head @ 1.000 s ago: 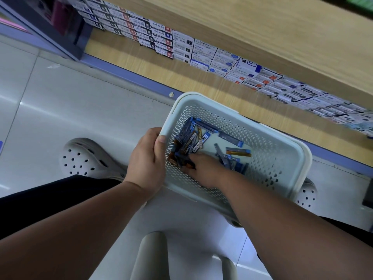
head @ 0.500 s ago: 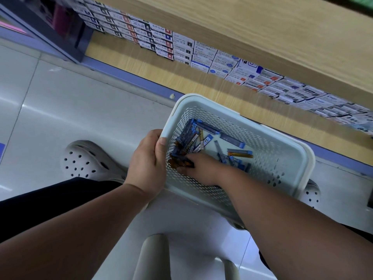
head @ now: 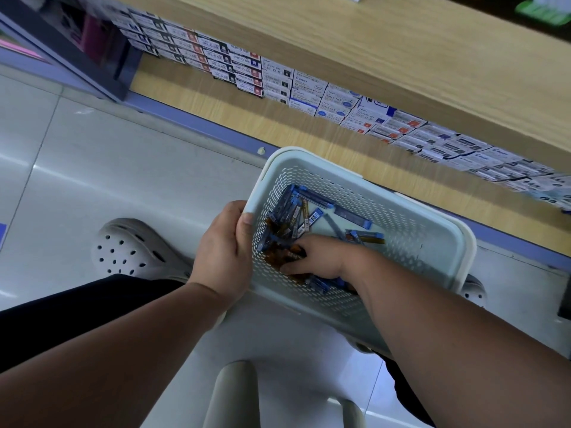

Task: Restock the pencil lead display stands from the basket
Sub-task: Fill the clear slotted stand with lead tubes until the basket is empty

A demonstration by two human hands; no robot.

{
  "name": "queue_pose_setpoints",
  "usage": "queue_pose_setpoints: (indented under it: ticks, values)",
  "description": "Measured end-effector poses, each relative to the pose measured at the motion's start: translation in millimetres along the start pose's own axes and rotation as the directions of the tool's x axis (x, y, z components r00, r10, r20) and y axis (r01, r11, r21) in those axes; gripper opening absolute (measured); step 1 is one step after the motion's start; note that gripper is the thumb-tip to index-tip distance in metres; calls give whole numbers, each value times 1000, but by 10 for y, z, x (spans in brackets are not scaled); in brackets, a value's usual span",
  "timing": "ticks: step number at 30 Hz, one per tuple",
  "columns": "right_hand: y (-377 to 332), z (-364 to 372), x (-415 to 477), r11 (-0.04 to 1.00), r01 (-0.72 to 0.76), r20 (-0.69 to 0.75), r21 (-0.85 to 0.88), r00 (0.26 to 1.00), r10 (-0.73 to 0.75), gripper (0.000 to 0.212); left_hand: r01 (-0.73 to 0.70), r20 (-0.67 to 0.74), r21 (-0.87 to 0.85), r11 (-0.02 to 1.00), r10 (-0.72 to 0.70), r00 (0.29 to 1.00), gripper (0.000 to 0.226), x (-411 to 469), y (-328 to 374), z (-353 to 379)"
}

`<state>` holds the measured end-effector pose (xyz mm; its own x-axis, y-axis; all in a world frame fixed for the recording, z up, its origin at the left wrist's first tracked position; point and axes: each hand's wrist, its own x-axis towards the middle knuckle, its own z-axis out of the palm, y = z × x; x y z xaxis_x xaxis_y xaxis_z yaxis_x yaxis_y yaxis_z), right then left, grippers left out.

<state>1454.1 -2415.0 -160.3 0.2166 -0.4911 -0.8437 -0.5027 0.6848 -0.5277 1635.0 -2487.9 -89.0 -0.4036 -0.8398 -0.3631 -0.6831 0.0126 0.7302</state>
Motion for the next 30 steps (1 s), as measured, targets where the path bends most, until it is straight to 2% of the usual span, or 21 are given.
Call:
queue_pose_setpoints:
  ticks: [4, 8, 10, 15, 22, 30]
  values:
    - [-57, -45, -12, 999, -17, 75, 32, 997, 15, 45, 1, 7, 10, 1000, -1, 1000, 27, 1, -1, -1]
    - [-126, -85, -30, 1000, -5, 109, -1, 994, 5, 61, 2, 16, 17, 1000, -3, 1000, 27, 2, 8, -5]
    - [-134, -91, -42, 1000, -5, 103, -11, 995, 6, 71, -4, 16, 16, 1000, 4, 1000, 27, 3, 4, -4]
    - [-148, -53, -63, 1000, -17, 69, 8, 997, 16, 78, -14, 13, 6, 1000, 13, 1000, 28, 2, 8, -6]
    - [-210, -51, -123, 1000, 27, 38, 0, 999, -27, 43, -3, 9, 23, 1000, 3, 1000, 25, 1, 13, -5]
    - [-198, -22, -194, 988, 22, 33, 156, 999, -27, 16, -13, 51, 51, 999, 10, 999, 24, 24, 22, -43]
